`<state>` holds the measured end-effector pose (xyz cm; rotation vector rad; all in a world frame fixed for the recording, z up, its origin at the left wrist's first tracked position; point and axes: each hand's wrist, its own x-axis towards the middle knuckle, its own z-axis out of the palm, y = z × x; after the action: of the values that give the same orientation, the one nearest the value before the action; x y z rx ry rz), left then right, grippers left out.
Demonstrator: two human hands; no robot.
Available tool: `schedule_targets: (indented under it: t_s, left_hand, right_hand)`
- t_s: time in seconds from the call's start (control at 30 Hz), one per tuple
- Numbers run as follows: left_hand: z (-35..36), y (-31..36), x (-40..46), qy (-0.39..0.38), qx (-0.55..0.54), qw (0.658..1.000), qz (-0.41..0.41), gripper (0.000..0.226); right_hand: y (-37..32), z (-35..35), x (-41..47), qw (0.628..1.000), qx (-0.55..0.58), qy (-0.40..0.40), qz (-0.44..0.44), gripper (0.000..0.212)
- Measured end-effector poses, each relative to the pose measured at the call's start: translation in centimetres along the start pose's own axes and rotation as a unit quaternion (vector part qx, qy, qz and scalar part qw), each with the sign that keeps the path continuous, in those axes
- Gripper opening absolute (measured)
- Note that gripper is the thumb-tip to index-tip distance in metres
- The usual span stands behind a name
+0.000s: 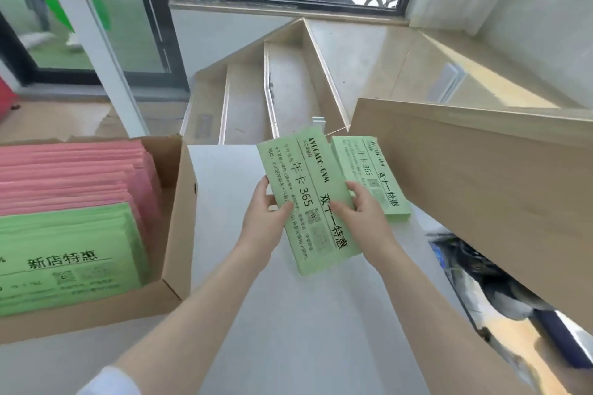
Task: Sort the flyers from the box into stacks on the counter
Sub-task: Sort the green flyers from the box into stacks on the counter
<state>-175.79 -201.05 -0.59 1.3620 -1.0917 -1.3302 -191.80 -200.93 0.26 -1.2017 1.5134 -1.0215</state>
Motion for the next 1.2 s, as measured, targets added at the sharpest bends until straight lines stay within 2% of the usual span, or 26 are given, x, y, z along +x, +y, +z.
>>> schedule_targets:
  t_s: [0.17,0.3,0.43,0.57,0.63,0.7,0.83,0.9,1.2]
  left_hand:
    - [0.6,1.8,4.2,0.024,0.025,0.998,0.045,0.034]
    - [0.8,1.6,8.1,0.026,0.066,0.997,0.026,0.033]
    - [1.3,0.5,10.3,0.02,0.137,0.99,0.017,0.039]
    - [1.8,-0.9,11.0,0.02,0.22,0.975,0.02,0.041]
    - [1.8,-1.3,11.0,0.03,0.232,0.972,0.015,0.05]
    - [1.8,-1.2,10.8,0.029,0.159,0.987,-0.01,0.056]
    - [2.3,-0.9,10.2,-0.005,-0.039,0.998,-0.042,0.034]
    - [2.2,-1.1,10.4,-0.026,-0.088,0.994,-0.058,0.036]
    - [2.3,-1.2,10.1,-0.039,-0.127,0.988,-0.076,0.04]
  right_hand:
    - [-1.4,1.0,4.5,0.994,-0.092,0.057,-0.005,0.029]
    - [-1.6,1.7,7.6,0.981,-0.19,0.048,0.009,0.019]
    - [-0.7,2.2,8.9,0.951,-0.305,0.04,0.026,0.009]
    - [0.5,2.6,9.1,0.926,-0.376,0.008,0.036,0.015]
    - [0.7,2.8,9.1,0.929,-0.369,0.002,0.029,0.024]
    - [0.4,2.9,9.3,0.937,-0.349,-0.002,0.029,0.03]
    - [-0.7,2.7,10.5,0.959,-0.277,-0.026,0.062,0.034]
    - [-0.9,2.7,11.2,0.976,-0.201,-0.028,0.074,0.033]
    - [0.2,2.9,10.8,0.994,-0.074,-0.035,0.07,0.037]
